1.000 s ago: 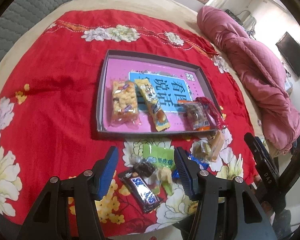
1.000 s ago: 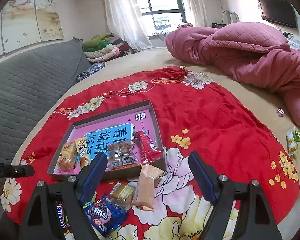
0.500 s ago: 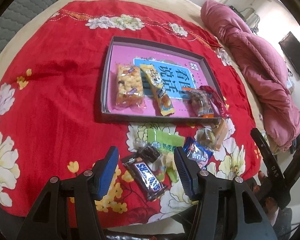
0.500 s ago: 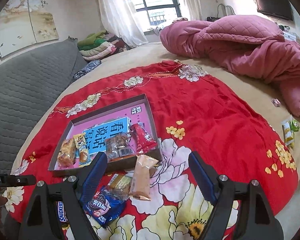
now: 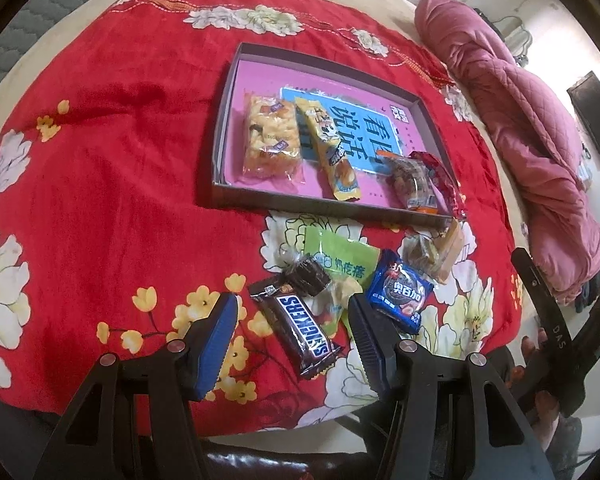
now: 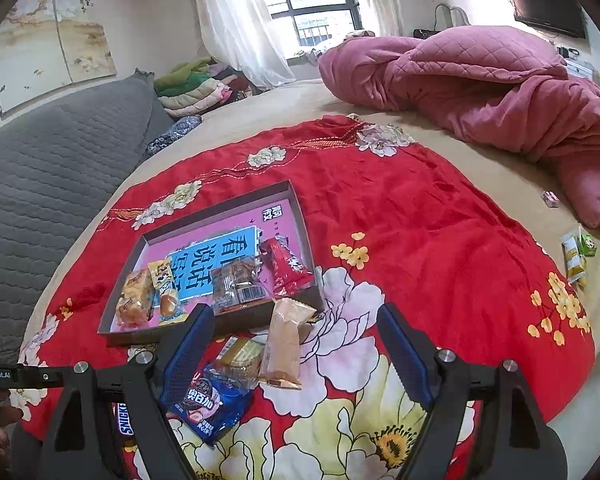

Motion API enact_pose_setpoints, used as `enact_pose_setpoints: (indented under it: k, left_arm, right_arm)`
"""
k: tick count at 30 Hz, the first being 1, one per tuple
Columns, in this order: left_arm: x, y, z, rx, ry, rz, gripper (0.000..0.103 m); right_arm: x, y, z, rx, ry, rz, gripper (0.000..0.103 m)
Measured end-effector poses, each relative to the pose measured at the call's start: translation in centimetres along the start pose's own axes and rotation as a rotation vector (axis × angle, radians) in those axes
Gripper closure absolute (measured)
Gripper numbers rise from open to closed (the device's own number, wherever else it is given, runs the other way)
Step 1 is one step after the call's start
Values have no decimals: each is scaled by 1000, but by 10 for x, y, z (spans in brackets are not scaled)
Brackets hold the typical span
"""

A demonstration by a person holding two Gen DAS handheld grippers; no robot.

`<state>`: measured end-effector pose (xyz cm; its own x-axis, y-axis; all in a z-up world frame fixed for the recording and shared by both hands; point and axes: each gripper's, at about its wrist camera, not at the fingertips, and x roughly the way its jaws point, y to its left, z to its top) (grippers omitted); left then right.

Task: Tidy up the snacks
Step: 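Grasp the Snickers bar with left gripper while right gripper grasps the tan pastry bag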

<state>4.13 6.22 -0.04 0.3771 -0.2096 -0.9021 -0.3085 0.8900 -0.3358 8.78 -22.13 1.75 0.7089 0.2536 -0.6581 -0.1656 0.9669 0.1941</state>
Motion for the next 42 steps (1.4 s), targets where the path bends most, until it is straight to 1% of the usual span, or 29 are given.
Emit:
enact_pose_setpoints:
  k: [6,10,16,19,24,32,37,39,41,42]
  left_arm:
    - [1,1,-2,-12,5,-3,44]
    - [6,-1,-6,-11,25,-5,44]
    - [20,-5,-12,-3,66,-21,44]
    - [26,-3,-13,-22,73,-25,44]
    - [38,0,-14,-58,90,-23,44]
    - [53,7,-10,-115,99,-2,44]
    - [65,8,-13,-145,114,30,44]
    - [67,7,-14,-147,111,49,44]
    - [70,5,-15,-161,105,72,44]
    - [71,4,-15,-167,103,80,44]
  right_arm:
    - [-1,2,-2,-9,12,3,20]
    - [0,3,-3,-10,22,1,20]
    - [10,4,-7,-17,67,5,20]
    - [16,4,-9,-20,90,5,20]
    - [33,5,-14,-19,149,-7,20]
    - [64,4,-16,39,217,-10,20]
    - [84,6,-19,31,251,-39,20]
    - [89,5,-21,30,265,-52,26]
    - [93,3,-21,37,275,-60,29]
    - [94,2,-21,40,274,-58,32]
